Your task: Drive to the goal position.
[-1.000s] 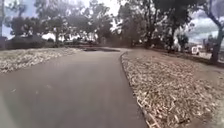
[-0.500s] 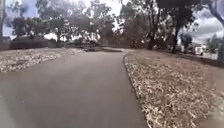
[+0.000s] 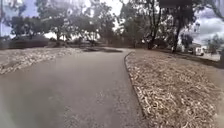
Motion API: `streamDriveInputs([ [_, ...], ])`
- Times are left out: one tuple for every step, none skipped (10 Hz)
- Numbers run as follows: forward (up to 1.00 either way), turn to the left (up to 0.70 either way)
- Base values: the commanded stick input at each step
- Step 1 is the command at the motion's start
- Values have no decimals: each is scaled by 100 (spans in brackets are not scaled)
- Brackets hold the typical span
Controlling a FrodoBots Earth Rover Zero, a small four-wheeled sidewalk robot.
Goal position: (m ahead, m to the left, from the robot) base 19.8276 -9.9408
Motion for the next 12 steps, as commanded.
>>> streamDriveInputs([
  [70, 0],
  [70, 0],
  [70, 0],
  [70, 0],
  [70, 0],
  [70, 0],
  [70, 0],
  [70, 0],
  [70, 0],
  [70, 0],
  [70, 0],
  [70, 0],
])
